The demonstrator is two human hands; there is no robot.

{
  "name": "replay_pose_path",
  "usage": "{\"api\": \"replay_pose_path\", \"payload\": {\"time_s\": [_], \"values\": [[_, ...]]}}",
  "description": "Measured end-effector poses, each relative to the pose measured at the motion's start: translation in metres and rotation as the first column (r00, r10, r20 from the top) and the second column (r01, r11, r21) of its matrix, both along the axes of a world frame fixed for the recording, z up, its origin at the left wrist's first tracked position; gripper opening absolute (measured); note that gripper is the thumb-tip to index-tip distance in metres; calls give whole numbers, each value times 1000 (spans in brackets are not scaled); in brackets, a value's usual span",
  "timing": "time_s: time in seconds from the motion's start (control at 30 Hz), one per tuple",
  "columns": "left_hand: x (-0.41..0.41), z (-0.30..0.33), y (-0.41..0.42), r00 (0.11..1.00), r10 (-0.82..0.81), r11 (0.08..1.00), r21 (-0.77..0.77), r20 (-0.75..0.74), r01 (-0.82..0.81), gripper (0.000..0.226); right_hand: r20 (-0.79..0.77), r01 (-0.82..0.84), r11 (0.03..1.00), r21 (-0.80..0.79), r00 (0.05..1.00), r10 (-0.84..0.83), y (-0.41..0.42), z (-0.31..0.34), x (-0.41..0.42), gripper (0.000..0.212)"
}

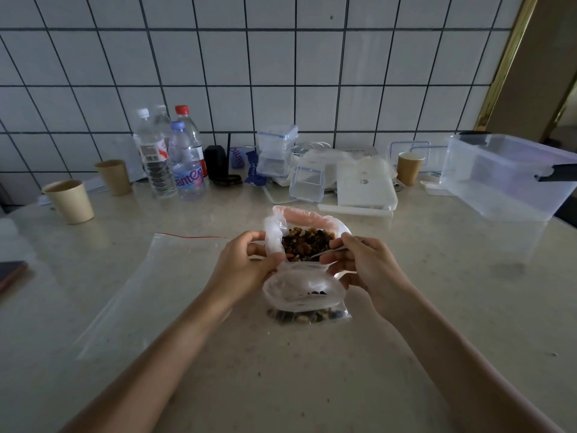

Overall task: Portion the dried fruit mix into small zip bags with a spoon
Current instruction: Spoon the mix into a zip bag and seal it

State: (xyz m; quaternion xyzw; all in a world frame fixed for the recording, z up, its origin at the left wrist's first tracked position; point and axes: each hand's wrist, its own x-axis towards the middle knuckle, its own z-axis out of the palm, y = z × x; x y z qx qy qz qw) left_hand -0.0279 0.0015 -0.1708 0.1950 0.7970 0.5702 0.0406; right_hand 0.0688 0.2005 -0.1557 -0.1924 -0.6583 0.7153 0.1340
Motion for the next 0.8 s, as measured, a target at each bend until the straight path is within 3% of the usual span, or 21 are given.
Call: {"api": "replay_pose_path", "payload": {"time_s": [0.23, 0.5, 0.67, 0.8], "values": [[0, 5, -2, 999, -6, 999, 43, 39, 4, 49, -48, 79, 996, -30, 996, -81, 6, 3, 1, 30], [-3, 14, -12, 1000, 23, 983, -179, -18, -25, 50, -141, 128, 985, -113, 980, -143, 15, 12, 8, 28], [4, 25, -18, 989, -147, 921, -366, -9, 133, 53, -230, 106, 986, -129, 964, -133, 20, 19, 13, 35], [12, 27, -17, 970, -241, 894, -381, 36, 237, 30, -245, 85, 991, -104, 963, -109, 21, 24, 17, 38]]}}
